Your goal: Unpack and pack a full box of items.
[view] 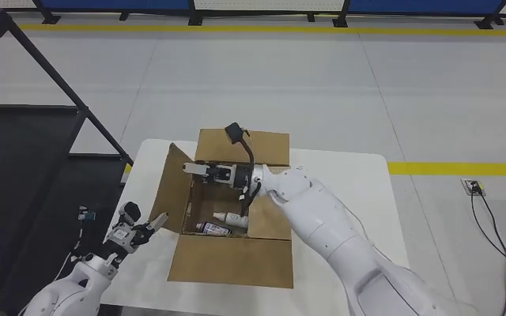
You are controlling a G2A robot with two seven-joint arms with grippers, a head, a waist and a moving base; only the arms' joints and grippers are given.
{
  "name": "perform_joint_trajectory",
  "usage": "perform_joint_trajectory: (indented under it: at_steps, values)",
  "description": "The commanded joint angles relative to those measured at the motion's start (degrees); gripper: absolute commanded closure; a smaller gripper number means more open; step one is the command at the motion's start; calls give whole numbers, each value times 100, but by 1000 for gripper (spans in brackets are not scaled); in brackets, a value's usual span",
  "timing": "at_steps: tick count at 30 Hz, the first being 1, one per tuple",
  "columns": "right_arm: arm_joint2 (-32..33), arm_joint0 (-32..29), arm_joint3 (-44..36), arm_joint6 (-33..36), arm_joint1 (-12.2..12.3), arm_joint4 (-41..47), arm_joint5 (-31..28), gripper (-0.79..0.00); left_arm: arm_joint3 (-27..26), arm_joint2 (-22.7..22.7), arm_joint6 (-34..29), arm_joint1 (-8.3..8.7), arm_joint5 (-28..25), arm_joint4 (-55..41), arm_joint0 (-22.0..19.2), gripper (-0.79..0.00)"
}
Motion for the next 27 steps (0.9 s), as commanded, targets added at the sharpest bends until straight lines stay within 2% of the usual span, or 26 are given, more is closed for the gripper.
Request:
perform_joint_trajectory:
  at_steps: [1, 11, 19, 27]
  values:
    - [125, -24, -3, -70, 74, -28, -109, -785, 52, -87, -50, 7, 14, 20, 38, -785]
    - [767, -395, -444, -202, 529, -315, -173, -785, 571, -105, -348, 23, 150, 196, -66, -785]
    - [1372, -1039, -1406, -203, 909, -522, -189, -785, 1224, 334, -676, 20, 111, 578, -502, -785]
    - [1837, -1726, -2453, -150, 1185, -780, 270, -785, 1664, 700, -764, 9, -50, 858, -909, -785]
